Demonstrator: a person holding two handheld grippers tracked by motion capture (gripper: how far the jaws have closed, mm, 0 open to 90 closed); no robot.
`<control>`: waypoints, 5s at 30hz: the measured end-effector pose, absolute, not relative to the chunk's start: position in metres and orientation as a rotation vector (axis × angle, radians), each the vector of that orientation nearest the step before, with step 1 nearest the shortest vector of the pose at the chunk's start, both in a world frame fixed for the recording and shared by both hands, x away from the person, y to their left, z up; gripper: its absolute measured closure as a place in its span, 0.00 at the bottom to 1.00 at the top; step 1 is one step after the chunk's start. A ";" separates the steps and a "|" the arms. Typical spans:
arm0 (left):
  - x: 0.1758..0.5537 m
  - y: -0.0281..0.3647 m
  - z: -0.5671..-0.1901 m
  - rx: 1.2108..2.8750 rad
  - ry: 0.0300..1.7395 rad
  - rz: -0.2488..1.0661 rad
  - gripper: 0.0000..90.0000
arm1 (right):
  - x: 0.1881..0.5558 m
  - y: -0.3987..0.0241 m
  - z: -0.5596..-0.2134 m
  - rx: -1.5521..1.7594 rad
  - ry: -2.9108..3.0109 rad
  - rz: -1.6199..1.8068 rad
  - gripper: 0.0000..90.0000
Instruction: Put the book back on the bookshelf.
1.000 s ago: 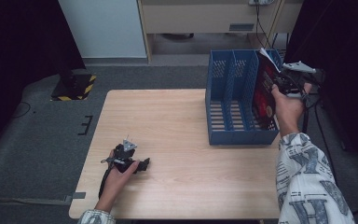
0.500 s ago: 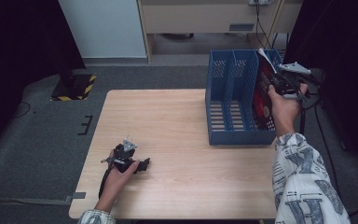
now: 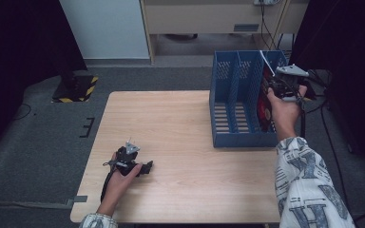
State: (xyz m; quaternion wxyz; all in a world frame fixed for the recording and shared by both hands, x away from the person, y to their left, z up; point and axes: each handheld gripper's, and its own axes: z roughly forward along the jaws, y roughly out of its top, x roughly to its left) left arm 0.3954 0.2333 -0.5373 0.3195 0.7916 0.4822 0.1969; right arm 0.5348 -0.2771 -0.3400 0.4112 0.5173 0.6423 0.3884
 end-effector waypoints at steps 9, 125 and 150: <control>0.395 0.233 -0.537 2.080 1.268 0.517 0.00 | 0.533 -0.277 -0.341 1.300 1.626 1.014 0.88; 0.394 0.231 -0.537 2.081 1.266 0.517 0.00 | 0.397 -0.246 -0.412 1.217 1.948 1.212 0.04; 0.394 0.231 -0.537 2.080 1.266 0.517 0.00 | 0.368 -0.216 -0.478 1.178 2.154 1.172 0.06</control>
